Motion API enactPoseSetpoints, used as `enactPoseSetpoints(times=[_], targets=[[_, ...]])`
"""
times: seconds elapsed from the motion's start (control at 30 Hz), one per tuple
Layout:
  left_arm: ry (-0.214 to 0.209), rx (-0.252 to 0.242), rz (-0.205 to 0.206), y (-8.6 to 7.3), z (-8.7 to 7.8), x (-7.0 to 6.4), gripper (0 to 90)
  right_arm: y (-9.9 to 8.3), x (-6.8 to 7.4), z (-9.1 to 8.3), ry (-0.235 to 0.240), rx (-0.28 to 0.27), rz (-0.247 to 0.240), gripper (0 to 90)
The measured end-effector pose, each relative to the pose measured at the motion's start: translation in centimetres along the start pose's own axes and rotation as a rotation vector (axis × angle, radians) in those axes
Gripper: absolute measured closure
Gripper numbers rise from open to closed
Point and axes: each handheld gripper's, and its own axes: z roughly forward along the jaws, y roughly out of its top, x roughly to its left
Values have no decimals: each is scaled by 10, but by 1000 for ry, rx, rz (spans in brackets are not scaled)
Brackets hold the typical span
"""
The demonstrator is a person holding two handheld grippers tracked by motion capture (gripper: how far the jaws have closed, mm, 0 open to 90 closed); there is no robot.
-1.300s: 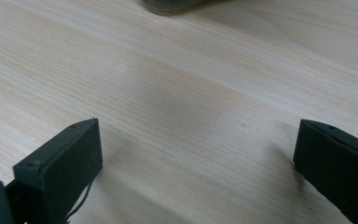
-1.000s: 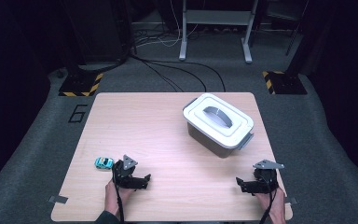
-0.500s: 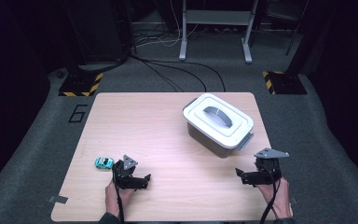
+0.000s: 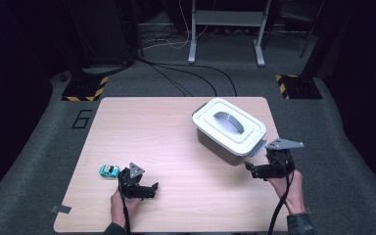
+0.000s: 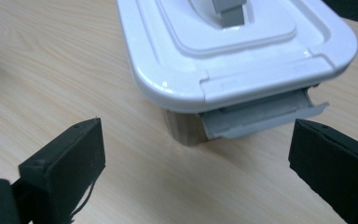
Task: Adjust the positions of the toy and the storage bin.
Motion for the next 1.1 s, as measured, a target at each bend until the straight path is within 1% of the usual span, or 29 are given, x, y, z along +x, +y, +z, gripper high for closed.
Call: enactPoseSetpoints(times=[0.1, 0.13, 0.27, 0.3, 0.37, 0.4, 0.43, 0.5, 0.63, 0.77, 0.8, 0.9, 0.97, 1.07, 1.1], targets=[[0, 0, -1, 0, 0, 0, 3, 11, -1, 3, 2, -5, -6, 7], [-1, -1, -1, 0, 0, 0, 4, 18, -2, 5, 0, -6, -11, 0], [-2, -2, 0, 0, 0, 0, 7, 28, -5, 10, 5, -13, -10, 0], [-2, -3, 0, 0, 0, 0, 8, 34, -6, 14, 1, -10, -13, 0], [-2, -3, 0, 0, 0, 0, 8, 36, -6, 15, 2, -8, -7, 0], [-1, -3, 0, 0, 0, 0, 9, 41, -8, 20, 4, -4, -11, 0], [-1, -3, 0, 0, 0, 0, 10, 41, -8, 20, 4, -4, -11, 0], [-2, -3, 1, 0, 0, 0, 11, 47, -10, 27, 6, 5, -6, 0], [-2, -4, 1, 0, 0, 0, 12, 52, -11, 32, 14, 5, 2, 0], [-3, -5, 8, 0, 0, 0, 18, 62, -12, 43, 25, 10, 7, 0], [-3, -8, 0, 0, 0, 0, 20, 63, -12, 46, 28, 9, 5, 0], [-5, -10, 0, 0, 0, -1, 21, 65, -12, 50, 28, 15, -5, 0], [-2, -15, -2, 0, 0, -1, 24, 69, -12, 58, 39, 12, 15, 0], [-2, -16, -2, 0, 0, -1, 24, 72, -12, 62, 35, 13, 15, 5], [-2, -15, -1, 0, 0, -1, 25, 74, -14, 67, 32, 16, 4, 70]])
